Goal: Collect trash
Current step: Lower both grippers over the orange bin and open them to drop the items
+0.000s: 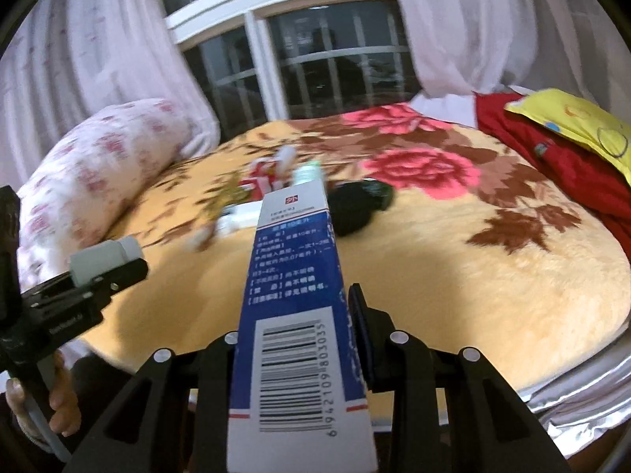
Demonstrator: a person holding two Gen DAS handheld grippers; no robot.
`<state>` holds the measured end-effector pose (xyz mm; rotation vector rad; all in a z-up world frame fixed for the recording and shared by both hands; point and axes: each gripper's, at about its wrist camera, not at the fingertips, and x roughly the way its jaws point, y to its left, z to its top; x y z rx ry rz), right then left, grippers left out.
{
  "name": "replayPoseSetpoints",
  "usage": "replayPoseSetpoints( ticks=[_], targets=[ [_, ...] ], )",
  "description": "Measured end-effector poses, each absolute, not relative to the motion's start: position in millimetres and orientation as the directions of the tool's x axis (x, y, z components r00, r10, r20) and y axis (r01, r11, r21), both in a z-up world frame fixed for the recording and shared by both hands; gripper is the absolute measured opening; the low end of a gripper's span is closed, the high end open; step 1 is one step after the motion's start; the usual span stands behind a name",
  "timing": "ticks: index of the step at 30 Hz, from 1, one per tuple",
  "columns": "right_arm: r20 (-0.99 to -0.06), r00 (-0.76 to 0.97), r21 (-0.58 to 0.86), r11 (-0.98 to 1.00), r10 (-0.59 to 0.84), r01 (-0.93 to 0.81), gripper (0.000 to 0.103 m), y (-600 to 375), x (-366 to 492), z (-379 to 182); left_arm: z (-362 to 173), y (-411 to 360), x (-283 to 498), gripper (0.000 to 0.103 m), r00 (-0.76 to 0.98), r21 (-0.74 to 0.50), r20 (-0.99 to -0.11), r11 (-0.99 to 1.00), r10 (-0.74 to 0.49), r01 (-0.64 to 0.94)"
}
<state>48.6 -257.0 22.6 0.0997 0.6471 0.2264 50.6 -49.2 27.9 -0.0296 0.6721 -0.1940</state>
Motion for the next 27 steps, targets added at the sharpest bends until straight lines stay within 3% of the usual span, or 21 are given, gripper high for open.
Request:
replayPoseSetpoints(
  ticks=[6, 17, 18, 19, 20, 21, 27],
  targets=[
    [-0.631, 0.706, 0.171, 0.945, 0.322, -0.279, 0.033, -228.8, 0.0, 18.8, 5.0, -39.3, -10.9, 0.042, 0.719, -0.062, -0.667, 0.977, -0.194, 0.205],
    [-0.837, 0.452, 0.142, 0.919, 0.310, -0.368, 0.033, -193.3, -40.9, -65.3, -77.8, -47.5, -47.2, 0.042, 0.501, -0.045, -0.843, 0.954, -0.195, 0.295],
    [-0.845, 0.441, 0.134, 0.917, 0.303, -0.375, 0.037, -191.1, -41.8, -70.9, -85.2, -49.6, -45.3, 0.043, 0.474, -0.038, -0.861, 0.953, -0.184, 0.300],
    [-0.862, 0.413, 0.126, 0.914, 0.293, -0.386, 0.044, -188.8, -40.6, -79.1, -91.1, -51.5, -43.5, 0.056, 0.451, -0.025, -0.877, 0.953, -0.166, 0.303],
    [-0.877, 0.392, 0.114, 0.914, 0.277, -0.390, 0.065, -186.8, -39.2, -86.5, -98.0, -53.4, -40.9, 0.066, 0.432, 0.008, -0.893, 0.957, -0.124, 0.290],
    [-0.884, 0.388, 0.102, 0.917, 0.261, -0.385, 0.073, -186.6, -39.5, -90.9, -101.0, -53.4, -39.7, 0.076, 0.427, 0.017, -0.898, 0.958, -0.111, 0.285],
    [-0.881, 0.390, 0.123, 0.926, 0.268, -0.358, 0.066, -199.1, -32.6, -93.4, -98.1, -46.4, -37.9, 0.076, 0.438, -0.019, -0.887, 0.961, -0.145, 0.278]
  ],
)
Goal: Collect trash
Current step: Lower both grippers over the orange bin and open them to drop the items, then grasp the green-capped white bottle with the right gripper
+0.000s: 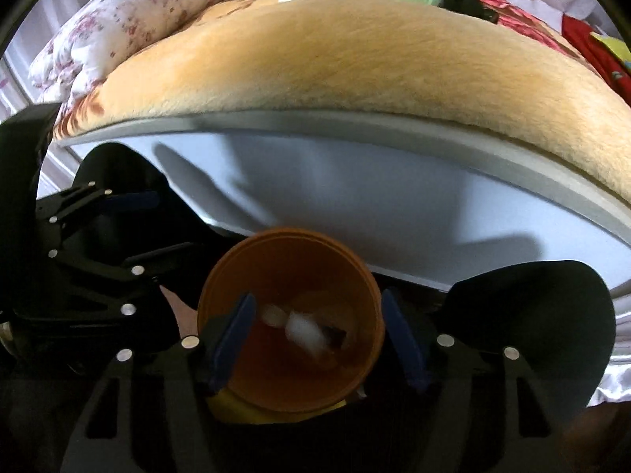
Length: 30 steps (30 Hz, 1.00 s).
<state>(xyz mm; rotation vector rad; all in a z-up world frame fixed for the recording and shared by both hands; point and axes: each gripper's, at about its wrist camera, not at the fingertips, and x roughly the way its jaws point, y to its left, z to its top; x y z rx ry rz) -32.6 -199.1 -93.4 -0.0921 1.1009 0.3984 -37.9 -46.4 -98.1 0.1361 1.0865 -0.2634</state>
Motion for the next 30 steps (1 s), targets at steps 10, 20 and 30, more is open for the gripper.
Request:
replayPoseSetpoints(
  ticks=[10, 20, 30],
  targets=[
    [-0.746, 0.583, 0.159, 0.936, 0.321, -0.313, 0.063, -234.5, -8.4, -11.0, -40.4, -35.2, -31.4, 0.078, 0.601, -0.021, -0.783, 0.973, -0.160, 0.232],
    [-0.716, 0.615, 0.359, 0.930, 0.331, -0.083, 0.069, -234.1, 158.5, 25.6, -12.9, -16.5, 6.6, 0.081, 0.672, -0.112, -0.718, 0.983, -0.181, 0.144],
    [-0.827, 0.483, 0.364, 0.929, 0.288, 0.069, 0.071, -212.8, 245.9, -5.1, -19.8, -1.3, 15.1, 0.081, 0.666, -0.157, -0.716, 0.978, -0.209, 0.138]
  ],
)
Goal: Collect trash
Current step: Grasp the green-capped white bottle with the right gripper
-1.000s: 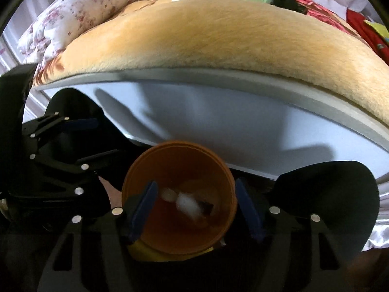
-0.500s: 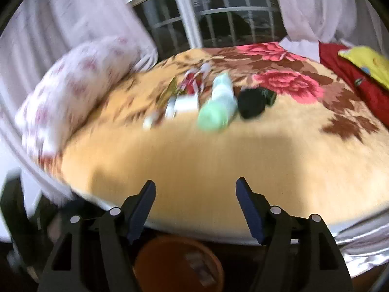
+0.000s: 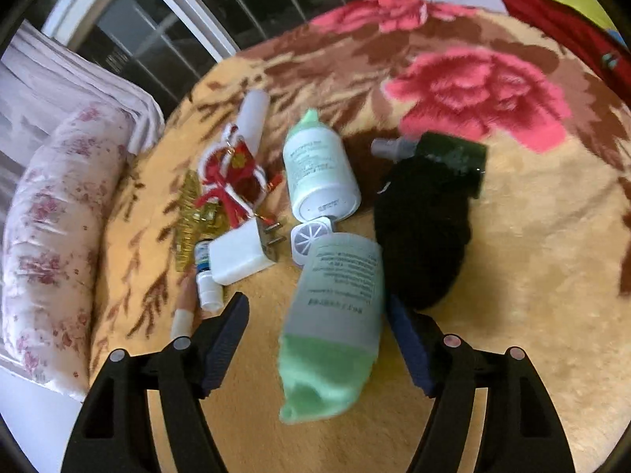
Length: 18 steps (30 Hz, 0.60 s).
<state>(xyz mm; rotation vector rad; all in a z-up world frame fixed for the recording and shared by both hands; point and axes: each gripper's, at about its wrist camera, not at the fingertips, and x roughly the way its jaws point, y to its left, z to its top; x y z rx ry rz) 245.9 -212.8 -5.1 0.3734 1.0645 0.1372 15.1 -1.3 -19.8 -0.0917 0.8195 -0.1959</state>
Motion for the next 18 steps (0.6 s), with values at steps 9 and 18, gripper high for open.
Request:
replayPoseSetpoints(
  ticks=[9, 18],
  targets=[
    [-0.870, 0.450, 0.248, 0.968, 0.200, 0.049, 0.047, -198.0, 265.9, -30.7, -18.2, 3.5, 29.7, 0.081, 0.675, -0.168, -0.710, 0.979, -0.199, 0.112],
    [-0.730, 0.615, 0.326, 0.943, 0.297, -0.068, 0.047, -223.4, 189.2, 1.7, -8.2, -0.6, 57.5, 0.081, 0.679, -0.163, -0.711, 0.982, -0.183, 0.094]
  ],
)
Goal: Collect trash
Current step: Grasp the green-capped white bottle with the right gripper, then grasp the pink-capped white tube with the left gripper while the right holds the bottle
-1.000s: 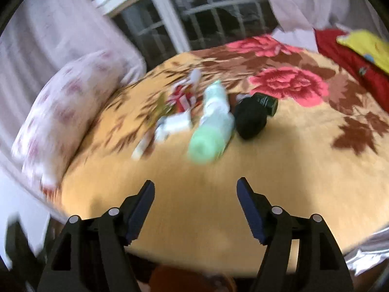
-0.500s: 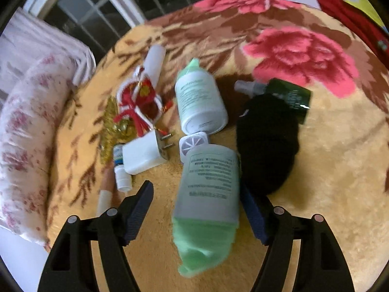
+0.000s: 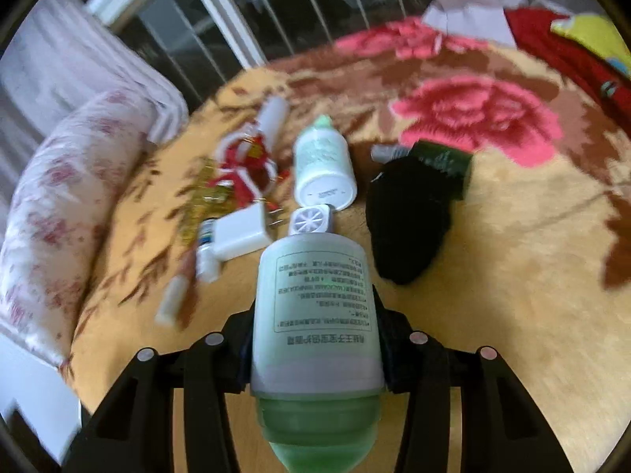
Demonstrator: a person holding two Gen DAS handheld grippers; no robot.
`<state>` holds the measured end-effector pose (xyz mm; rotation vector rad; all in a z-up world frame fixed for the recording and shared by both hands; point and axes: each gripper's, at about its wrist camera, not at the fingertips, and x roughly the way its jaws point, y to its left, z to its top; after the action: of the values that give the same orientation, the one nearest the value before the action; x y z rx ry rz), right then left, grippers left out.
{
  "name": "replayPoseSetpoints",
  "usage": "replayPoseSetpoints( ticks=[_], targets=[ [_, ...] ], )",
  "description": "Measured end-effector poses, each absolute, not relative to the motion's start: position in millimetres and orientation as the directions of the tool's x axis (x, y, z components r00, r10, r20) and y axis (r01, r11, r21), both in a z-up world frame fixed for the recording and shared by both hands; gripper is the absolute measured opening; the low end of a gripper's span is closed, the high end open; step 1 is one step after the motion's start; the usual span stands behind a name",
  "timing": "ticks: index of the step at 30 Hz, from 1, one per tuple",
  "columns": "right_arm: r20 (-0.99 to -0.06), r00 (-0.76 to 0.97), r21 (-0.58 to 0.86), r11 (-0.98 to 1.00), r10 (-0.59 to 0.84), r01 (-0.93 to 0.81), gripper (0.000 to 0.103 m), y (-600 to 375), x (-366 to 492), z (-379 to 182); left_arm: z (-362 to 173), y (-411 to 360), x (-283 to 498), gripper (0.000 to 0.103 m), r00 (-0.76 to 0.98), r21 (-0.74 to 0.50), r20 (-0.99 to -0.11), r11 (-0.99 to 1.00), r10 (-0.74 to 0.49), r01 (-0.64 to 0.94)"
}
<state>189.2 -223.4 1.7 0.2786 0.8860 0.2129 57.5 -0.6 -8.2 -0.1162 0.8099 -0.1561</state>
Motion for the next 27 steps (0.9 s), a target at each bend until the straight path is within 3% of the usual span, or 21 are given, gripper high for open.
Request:
replayPoseSetpoints(
  ticks=[7, 20, 23, 25, 27],
  targets=[
    [-0.617, 0.724, 0.303, 0.942, 0.308, -0.143, 0.047, -237.4, 108.1, 21.7, 8.2, -17.3, 122.4, 0.081, 0.676, -0.195, -0.713, 0.979, -0.185, 0.061],
    [-0.621, 0.710, 0.337, 0.931, 0.333, -0.142, 0.047, -263.0, 76.4, -2.2, -28.9, -22.2, 225.7, 0.078, 0.539, 0.017, -0.836, 0.986, 0.104, -0.164],
    [-0.618, 0.711, 0.346, 0.928, 0.337, -0.140, 0.047, -265.9, 79.1, -6.2, -31.6, -25.2, 235.6, 0.060, 0.529, 0.047, -0.839, 0.986, 0.126, -0.161],
    [-0.616, 0.709, 0.353, 0.925, 0.342, -0.140, 0.047, -266.3, 81.0, -8.2, -31.1, -25.9, 239.6, 0.034, 0.540, 0.031, -0.836, 0.990, 0.101, -0.137],
    [-0.619, 0.706, 0.356, 0.924, 0.344, -0.139, 0.047, -264.7, 82.1, -10.0, -31.9, -29.7, 240.4, 0.017, 0.547, 0.010, -0.835, 0.996, 0.060, -0.094]
  ],
)
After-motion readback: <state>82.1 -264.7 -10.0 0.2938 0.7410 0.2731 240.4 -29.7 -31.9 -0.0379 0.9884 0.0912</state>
